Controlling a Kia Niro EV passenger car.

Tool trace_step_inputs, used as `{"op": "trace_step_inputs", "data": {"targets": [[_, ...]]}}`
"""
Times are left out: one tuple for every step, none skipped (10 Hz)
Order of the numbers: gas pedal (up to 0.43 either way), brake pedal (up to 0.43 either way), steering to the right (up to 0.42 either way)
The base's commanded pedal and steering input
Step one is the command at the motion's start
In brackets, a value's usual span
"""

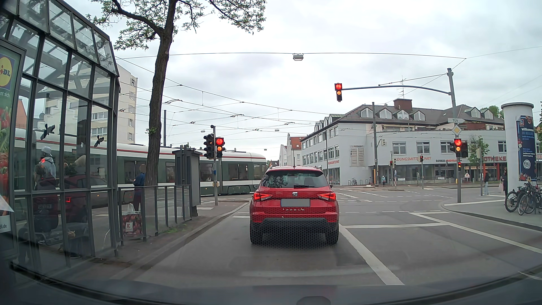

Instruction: Follow the waypoints while adhering to traffic rules and regulations

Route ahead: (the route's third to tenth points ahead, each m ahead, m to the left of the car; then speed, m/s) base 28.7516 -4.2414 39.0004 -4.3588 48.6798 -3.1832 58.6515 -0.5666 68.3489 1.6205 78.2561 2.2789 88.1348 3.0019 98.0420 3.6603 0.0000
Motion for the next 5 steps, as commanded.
{"op": "trace_step_inputs", "data": {"targets": [[0.000,0.140,-0.005],[0.000,0.110,-0.005],[0.000,0.079,-0.005],[0.000,0.043,-0.005],[0.000,0.030,-0.005]]}}
